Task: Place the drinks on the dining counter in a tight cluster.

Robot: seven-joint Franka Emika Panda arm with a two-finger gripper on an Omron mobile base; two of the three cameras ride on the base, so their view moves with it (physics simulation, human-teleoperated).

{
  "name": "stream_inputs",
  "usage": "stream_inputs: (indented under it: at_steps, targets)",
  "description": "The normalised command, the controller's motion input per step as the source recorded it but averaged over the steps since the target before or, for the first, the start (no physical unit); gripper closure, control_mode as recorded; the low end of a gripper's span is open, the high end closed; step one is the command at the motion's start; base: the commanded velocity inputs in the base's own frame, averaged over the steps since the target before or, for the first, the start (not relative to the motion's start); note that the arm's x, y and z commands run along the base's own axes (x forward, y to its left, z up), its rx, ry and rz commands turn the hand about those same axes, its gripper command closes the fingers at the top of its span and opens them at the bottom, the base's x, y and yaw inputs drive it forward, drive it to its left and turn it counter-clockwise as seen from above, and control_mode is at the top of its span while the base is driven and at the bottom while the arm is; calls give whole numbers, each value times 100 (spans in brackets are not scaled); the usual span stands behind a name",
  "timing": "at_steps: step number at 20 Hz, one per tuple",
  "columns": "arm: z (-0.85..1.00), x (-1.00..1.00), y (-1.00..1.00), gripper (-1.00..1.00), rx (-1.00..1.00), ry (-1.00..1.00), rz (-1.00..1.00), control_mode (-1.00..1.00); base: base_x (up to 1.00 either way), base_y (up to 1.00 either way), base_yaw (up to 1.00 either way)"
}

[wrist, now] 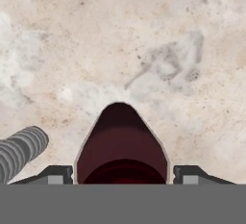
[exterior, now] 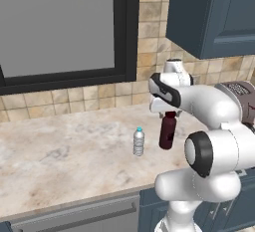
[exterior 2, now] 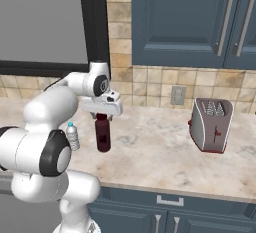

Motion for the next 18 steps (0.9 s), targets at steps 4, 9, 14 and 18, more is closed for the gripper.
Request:
stream_inputs:
  at_steps: [4, 9, 14, 18]
  targets:
    - [65, -60, 0, 100, 0, -21, 0, -100, 0, 0, 0]
    - [100, -84, 0, 100, 0, -18, 3, -100, 0, 0, 0]
    - [85, -84, 0, 100, 0, -5, 7, -100, 0, 0, 0]
    - [61, -81, 0, 100, 0, 0, 10, -100, 0, 0, 0]
